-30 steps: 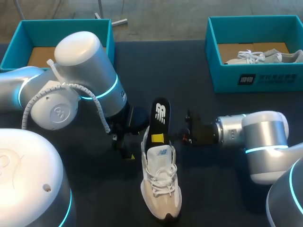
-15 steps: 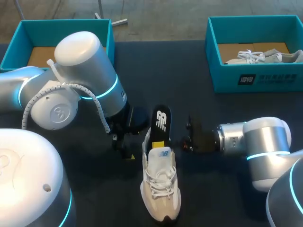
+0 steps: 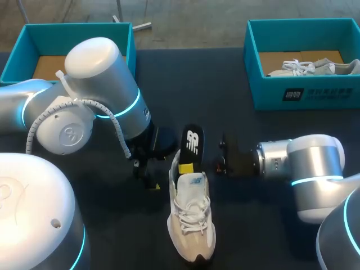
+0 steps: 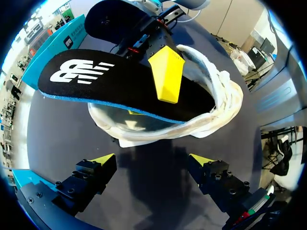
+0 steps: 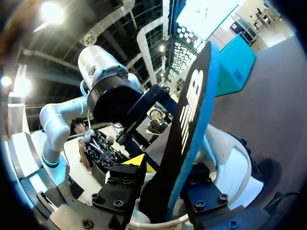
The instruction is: Take the shoe out of the shoebox, open the shoe tongue, remove and reinsert the insole, then place the shoe into the shoebox
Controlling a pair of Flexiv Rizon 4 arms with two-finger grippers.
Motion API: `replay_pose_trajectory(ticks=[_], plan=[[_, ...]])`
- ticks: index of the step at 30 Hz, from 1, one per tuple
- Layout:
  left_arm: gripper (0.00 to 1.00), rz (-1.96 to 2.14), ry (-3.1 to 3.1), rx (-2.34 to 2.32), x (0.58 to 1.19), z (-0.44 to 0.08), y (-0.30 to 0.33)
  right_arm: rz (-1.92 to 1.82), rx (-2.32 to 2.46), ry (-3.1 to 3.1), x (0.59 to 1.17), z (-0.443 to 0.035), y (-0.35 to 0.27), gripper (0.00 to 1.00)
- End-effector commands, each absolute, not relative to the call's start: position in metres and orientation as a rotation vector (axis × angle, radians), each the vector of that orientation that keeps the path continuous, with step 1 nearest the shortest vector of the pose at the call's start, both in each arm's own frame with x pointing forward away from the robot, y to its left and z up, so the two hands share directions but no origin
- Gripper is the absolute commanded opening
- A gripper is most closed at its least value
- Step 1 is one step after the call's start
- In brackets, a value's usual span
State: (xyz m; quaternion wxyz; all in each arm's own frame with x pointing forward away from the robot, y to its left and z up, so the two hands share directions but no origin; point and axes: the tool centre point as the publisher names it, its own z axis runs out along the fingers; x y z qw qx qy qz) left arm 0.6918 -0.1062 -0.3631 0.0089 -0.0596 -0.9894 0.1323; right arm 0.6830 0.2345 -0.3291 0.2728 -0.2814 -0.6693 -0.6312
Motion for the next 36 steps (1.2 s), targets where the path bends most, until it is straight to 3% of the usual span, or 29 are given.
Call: replay_pose_trajectory(ticks=[1, 14, 18, 21, 24, 36], plan=[[1.0, 0.411, -3.093, -0.185, 0.691, -0.364, -0.106, -1.722, -0.766, -1.806, 0.686, -0.324, 0.233, 0.4], [1.0, 0.411, -3.093, -0.185, 0.691, -0.364, -0.106, -1.823, -0.8, -1.801, 0.687, -0.315, 0.222, 0.38], [1.0, 0.411, -3.093, -0.185, 0.691, -0.364, -0.106, -1.857, -0.818, -1.799, 0.689, -0.313, 0.222, 0.33], [1.0, 0.411, -3.093, -0.185, 0.691, -0.364, -0.106, -1.862, -0.832, -1.786, 0.691, -0.313, 0.221, 0.21], [1.0, 0.411, -3.093, -0.185, 0.691, -0.364, -0.106, -1.841, -0.869, -1.77, 0.693, -0.316, 0.223, 0.0], [1.0, 0.411, -3.093, -0.185, 0.691, -0.364, -0.106, -1.675, -0.941, -1.776, 0.681, -0.336, 0.226, 0.0]])
